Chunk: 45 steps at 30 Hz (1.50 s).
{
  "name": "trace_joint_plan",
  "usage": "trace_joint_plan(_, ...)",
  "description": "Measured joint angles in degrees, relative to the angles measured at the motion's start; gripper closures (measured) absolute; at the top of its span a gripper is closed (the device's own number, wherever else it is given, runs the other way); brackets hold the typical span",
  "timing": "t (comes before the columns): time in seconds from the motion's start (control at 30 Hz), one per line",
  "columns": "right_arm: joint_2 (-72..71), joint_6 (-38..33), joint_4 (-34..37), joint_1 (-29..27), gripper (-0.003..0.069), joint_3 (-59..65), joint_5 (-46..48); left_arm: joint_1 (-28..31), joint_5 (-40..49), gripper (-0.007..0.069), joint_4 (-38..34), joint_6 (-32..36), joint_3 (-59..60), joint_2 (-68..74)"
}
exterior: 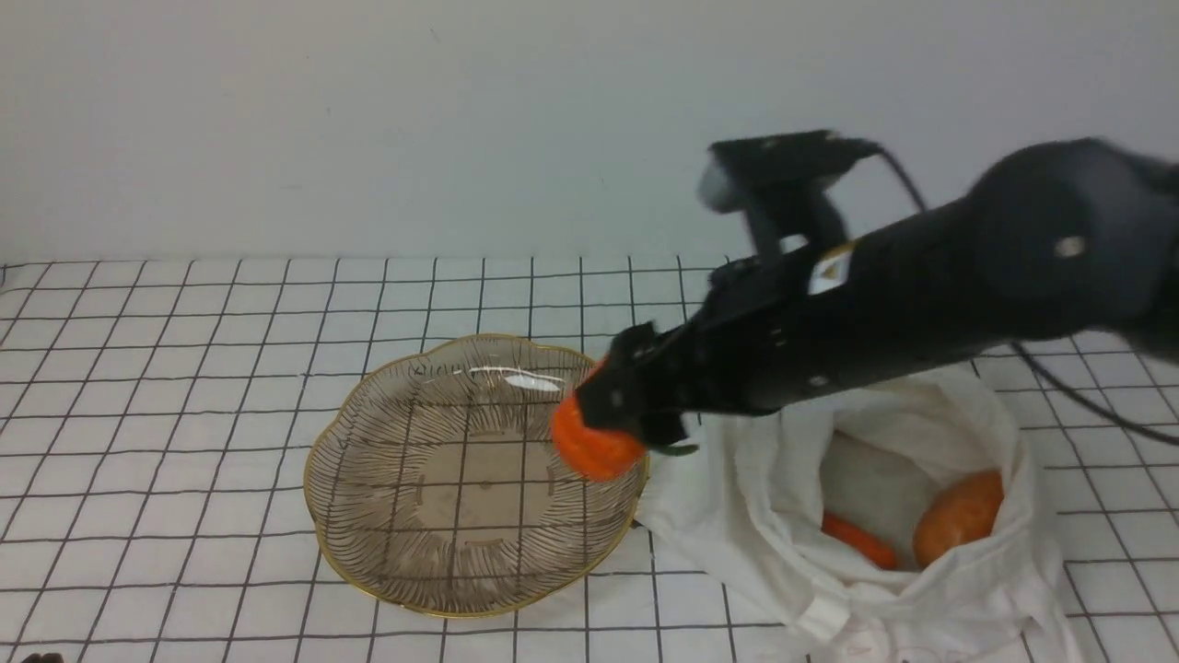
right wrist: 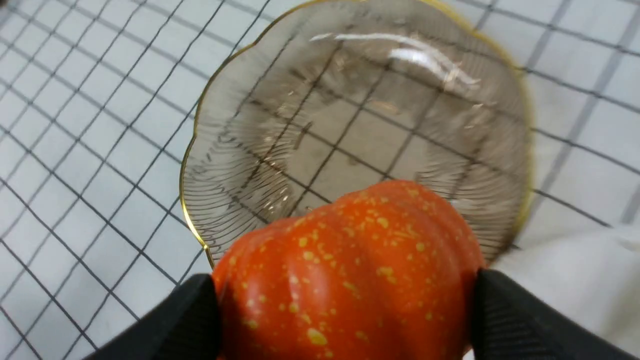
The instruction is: Take vegetables from bag on white checkered tablecloth place on plate.
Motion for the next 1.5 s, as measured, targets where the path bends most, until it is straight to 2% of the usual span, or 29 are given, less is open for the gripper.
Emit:
trace_joint_plan(0.17, 12.24, -1.03, -0.44, 3.04, 0.007, -7.35, -0.98, 0.0, 0.0, 0.0632, 0.0, 0.0, 0.0, 0.0)
trace_joint_plan(0.43, 23.81, 1.15, -0.17, 3.17, 0.007, -15.98, 2.47, 0.0, 0.0, 0.0632, 0.0, 0.0, 0.0, 0.0)
trace_joint_plan(0.6, 24.35, 3.51, 0.83, 3.17, -0.0015, -19.45, 2.26, 0.0, 0.0, 0.0632, 0.0, 0.0, 0.0, 0.0)
trace_joint_plan(0.87, 24.35, 3.9, 0.27, 3.17, -0.0032, -23.43, 1.97, 0.0, 0.0, 0.0632, 0.0, 0.0, 0.0, 0.0)
trace_joint_plan(1.07, 23.97, 5.34, -4.08, 3.0, -0.0021, -26.81, 5.82, 0.0, 0.0, 0.0632, 0.0, 0.0, 0.0, 0.0)
trace_joint_plan(1.13, 22.9, 8.78, -8.58, 2.37, 0.0029, -28.86, 12.35, 0.0, 0.0, 0.0632, 0.0, 0.0, 0.0, 0.0)
trace_joint_plan(1.2, 21.24, 11.38, -14.09, 1.44, 0.0118, -30.32, 18.43, 0.0, 0.0, 0.0632, 0.0, 0.0, 0.0, 0.0)
trace_joint_plan(1.23, 21.24, 11.59, -14.68, 1.32, 0.0129, -30.42, 18.98, 0.0, 0.0, 0.0632, 0.0, 0.0, 0.0, 0.0)
trace_joint_plan(1.27, 18.56, 13.09, -20.47, 0.41, 0.0252, -30.89, 23.82, 0.0, 0.0, 0.0632, 0.0, 0.0, 0.0, 0.0)
trace_joint_plan(1.3, 17.9, 13.91, -22.43, 0.1, 0.0298, -30.94, 25.3, 0.0, 0.0, 0.0632, 0.0, 0.0, 0.0, 0.0)
trace_joint_plan(1.37, 13.82, 16.2, -29.31, -0.74, 0.0484, -31.11, 30.25, 0.0, 0.0, 0.0632, 0.0, 0.0, 0.0, 0.0)
trace_joint_plan(1.43, 9.87, 18.0, -33.67, -1.2, 0.0597, -31.18, 33.25, 0.0, 0.0, 0.0632, 0.0, 0.0, 0.0, 0.0)
trace_joint_plan(1.5, 5.96, 19.09, -36.29, -1.48, 0.0641, -31.23, 34.53, 0.0, 0.0, 0.0632, 0.0, 0.0, 0.0, 0.0)
